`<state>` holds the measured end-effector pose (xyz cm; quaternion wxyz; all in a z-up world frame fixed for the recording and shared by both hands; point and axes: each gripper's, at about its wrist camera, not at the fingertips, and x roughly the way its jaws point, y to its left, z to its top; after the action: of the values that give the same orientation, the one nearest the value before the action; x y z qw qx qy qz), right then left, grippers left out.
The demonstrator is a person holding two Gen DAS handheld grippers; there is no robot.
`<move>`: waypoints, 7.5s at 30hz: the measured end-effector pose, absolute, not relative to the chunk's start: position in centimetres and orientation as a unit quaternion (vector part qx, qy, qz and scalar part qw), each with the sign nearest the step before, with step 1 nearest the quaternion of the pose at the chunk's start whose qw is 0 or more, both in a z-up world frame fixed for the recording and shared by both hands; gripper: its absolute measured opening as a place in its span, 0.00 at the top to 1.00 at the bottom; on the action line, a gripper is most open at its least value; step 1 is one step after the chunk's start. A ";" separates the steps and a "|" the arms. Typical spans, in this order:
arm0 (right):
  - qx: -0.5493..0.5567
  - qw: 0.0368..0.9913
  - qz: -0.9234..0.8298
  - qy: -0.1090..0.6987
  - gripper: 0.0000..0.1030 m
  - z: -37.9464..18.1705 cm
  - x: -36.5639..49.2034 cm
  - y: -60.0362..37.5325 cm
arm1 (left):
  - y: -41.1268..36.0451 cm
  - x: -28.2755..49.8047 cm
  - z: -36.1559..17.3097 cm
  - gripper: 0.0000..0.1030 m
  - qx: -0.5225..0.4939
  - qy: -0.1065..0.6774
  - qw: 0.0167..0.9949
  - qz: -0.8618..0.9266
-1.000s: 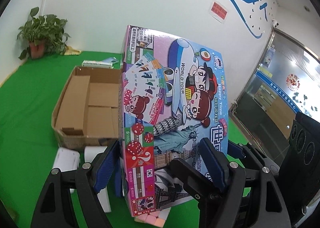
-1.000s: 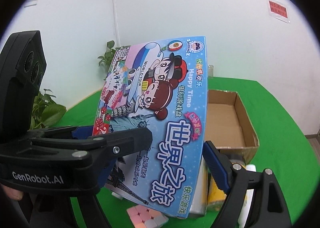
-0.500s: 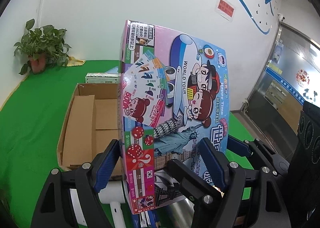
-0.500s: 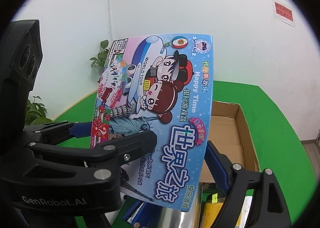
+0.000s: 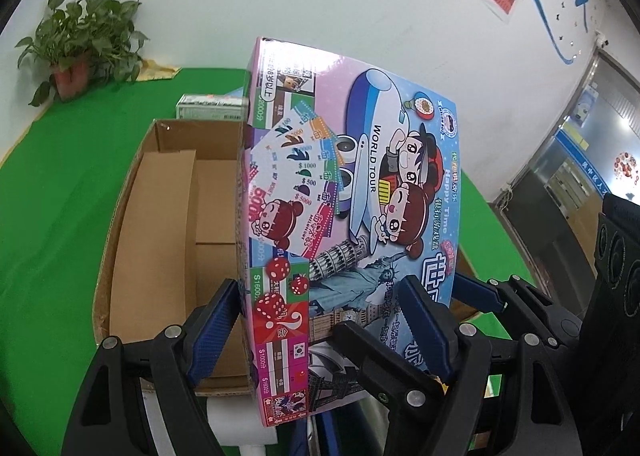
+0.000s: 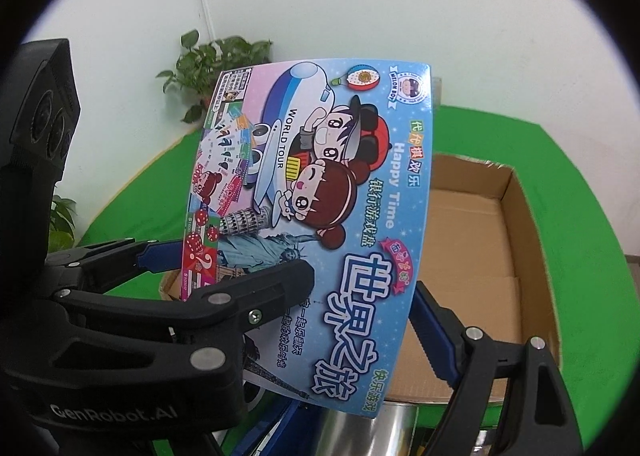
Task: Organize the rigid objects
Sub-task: 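Carry the game box over the cardboard box with the right gripper, then lower the game box into the cardboard box and open the right gripper, then withdraw the right gripper and reach toward the silver canister, then close the left gripper around the silver canister and lift it, then carry the silver canister over the cardboard box with the left gripper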
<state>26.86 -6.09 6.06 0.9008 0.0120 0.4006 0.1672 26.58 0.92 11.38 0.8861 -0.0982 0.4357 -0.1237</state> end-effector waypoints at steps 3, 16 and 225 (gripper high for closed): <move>0.016 0.887 0.176 0.426 0.19 4.8 28.2 -5.4 | 0.6 27.6 10.2 0.24 -0.096 0.451 0.880 -0.115; 0.027 0.851 0.182 0.491 0.19 0.7 30.3 -3.7 | -0.4 30.4 6.3 0.32 -0.096 0.486 0.864 -0.095; 0.073 0.874 0.259 0.405 0.21 12.7 20.3 -14.7 | -7.8 25.7 16.1 0.16 -0.101 0.433 0.867 -0.223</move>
<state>20.26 -14.70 12.68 0.8739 0.0732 0.4049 0.2588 25.70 -7.84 16.13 0.8675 -0.1014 0.4331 -0.2227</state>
